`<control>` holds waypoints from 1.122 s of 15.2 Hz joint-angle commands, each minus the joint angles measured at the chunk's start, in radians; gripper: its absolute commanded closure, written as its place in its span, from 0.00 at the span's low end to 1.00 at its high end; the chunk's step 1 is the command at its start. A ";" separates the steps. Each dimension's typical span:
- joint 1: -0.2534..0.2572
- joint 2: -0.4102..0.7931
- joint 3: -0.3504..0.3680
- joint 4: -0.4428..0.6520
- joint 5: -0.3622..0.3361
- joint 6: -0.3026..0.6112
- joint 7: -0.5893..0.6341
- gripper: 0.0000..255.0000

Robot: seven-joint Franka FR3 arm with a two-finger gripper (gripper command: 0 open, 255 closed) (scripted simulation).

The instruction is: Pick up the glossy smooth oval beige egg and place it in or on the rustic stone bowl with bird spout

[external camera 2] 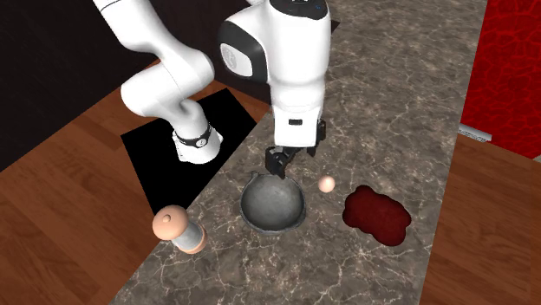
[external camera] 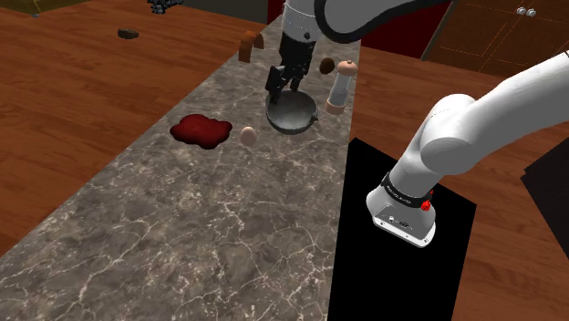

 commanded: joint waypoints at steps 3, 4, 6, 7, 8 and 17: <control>0.009 0.127 0.067 -0.006 0.012 0.147 0.078 0.00; 0.009 0.162 0.084 -0.001 0.010 0.179 0.098 0.00; 0.006 0.235 0.117 0.014 -0.001 0.243 0.142 0.00; 0.003 0.273 0.133 0.024 -0.011 0.273 0.166 0.00; 0.000 0.312 0.150 0.036 -0.024 0.303 0.192 0.00; -0.021 0.430 0.172 0.023 -0.088 0.429 0.244 0.00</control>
